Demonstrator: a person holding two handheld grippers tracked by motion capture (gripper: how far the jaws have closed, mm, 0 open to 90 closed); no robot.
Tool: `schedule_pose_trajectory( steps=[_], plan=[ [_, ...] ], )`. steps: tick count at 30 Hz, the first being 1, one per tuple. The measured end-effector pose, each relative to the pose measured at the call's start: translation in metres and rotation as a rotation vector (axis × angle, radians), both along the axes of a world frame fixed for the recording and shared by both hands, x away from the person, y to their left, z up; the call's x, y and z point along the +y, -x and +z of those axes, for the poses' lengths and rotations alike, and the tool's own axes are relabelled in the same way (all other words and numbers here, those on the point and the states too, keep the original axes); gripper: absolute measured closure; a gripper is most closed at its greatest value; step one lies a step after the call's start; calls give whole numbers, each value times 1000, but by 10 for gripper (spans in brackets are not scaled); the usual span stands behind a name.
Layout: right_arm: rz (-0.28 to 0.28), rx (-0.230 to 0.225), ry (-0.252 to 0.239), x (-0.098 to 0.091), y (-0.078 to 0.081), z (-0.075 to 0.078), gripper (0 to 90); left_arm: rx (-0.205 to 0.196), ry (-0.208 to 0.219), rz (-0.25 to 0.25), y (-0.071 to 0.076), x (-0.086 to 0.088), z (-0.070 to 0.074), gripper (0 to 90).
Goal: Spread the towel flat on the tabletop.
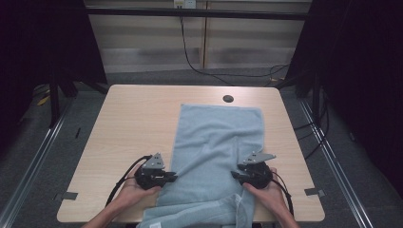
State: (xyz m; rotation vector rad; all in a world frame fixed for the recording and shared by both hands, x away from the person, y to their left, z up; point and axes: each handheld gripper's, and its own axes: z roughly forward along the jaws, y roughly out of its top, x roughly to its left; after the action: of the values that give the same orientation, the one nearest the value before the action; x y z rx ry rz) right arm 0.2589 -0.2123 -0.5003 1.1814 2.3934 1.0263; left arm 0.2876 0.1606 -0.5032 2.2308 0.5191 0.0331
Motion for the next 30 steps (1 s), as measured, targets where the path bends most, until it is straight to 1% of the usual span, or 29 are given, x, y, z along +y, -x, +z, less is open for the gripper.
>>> schedule_pose_trajectory(
  steps=[1,2,3,4,5,7,8,9,10,11,12,13,14,15,16,17,18,19,20,21,22,23,25,26,27,28,30],
  plan=[
    [11,5,-8,3,0,0,745,16,-2,-6,5,7,0,831],
    [29,16,-25,8,-2,0,792,21,8,-10,10,11,0,832],
    [45,25,-39,13,-2,0,825,29,4,-15,14,16,1,834],
    [56,33,-41,18,-2,0,837,39,1,-24,17,19,2,838],
    [74,32,-36,23,-2,0,843,47,-1,-21,20,22,3,840],
    [93,42,-38,30,0,1,848,70,13,-30,26,27,3,840],
    [103,41,-41,31,2,1,853,79,14,-36,30,31,3,838],
    [119,50,-54,33,5,1,853,76,23,-25,33,34,4,826],
    [128,56,-65,35,9,0,852,77,43,-8,33,37,6,769],
    [141,48,-64,37,13,0,852,72,66,9,32,40,9,708],
    [155,45,-65,38,16,0,852,56,86,27,29,42,12,672],
    [163,51,-69,40,19,0,852,43,96,50,23,42,16,642],
    [173,48,-69,40,22,0,852,33,98,74,15,41,19,583],
    [175,53,-79,41,24,0,852,14,94,100,6,39,20,564],
    [180,54,-83,42,25,-1,852,14,87,116,-4,36,20,556],
    [185,53,-83,43,27,-1,851,6,74,140,-14,34,19,546],
    [190,57,-84,43,29,0,851,7,76,168,-24,31,18,537],
    [194,60,-87,44,31,0,851,28,93,179,-33,29,17,514],
    [201,59,-88,44,33,0,850,24,82,185,-39,26,17,507],
    [201,64,-88,44,35,0,849,-11,65,215,-43,23,16,502],
    [206,69,-93,44,37,0,841,5,71,237,-47,23,13,491],
    [210,73,-87,45,40,1,829,21,68,243,-51,23,11,475],
    [234,88,-95,46,48,2,809,6,35,251,-53,24,7,470],
    [240,93,-103,45,51,2,772,-1,27,252,-53,24,4,471],
    [244,102,-117,44,53,3,726,3,14,255,-55,24,2,480],
    [245,97,-127,41,53,6,703,1,1,257,-55,24,0,492],
    [205,71,-154,33,49,13,650,-18,-7,253,-54,24,-1,507]
  ],
)
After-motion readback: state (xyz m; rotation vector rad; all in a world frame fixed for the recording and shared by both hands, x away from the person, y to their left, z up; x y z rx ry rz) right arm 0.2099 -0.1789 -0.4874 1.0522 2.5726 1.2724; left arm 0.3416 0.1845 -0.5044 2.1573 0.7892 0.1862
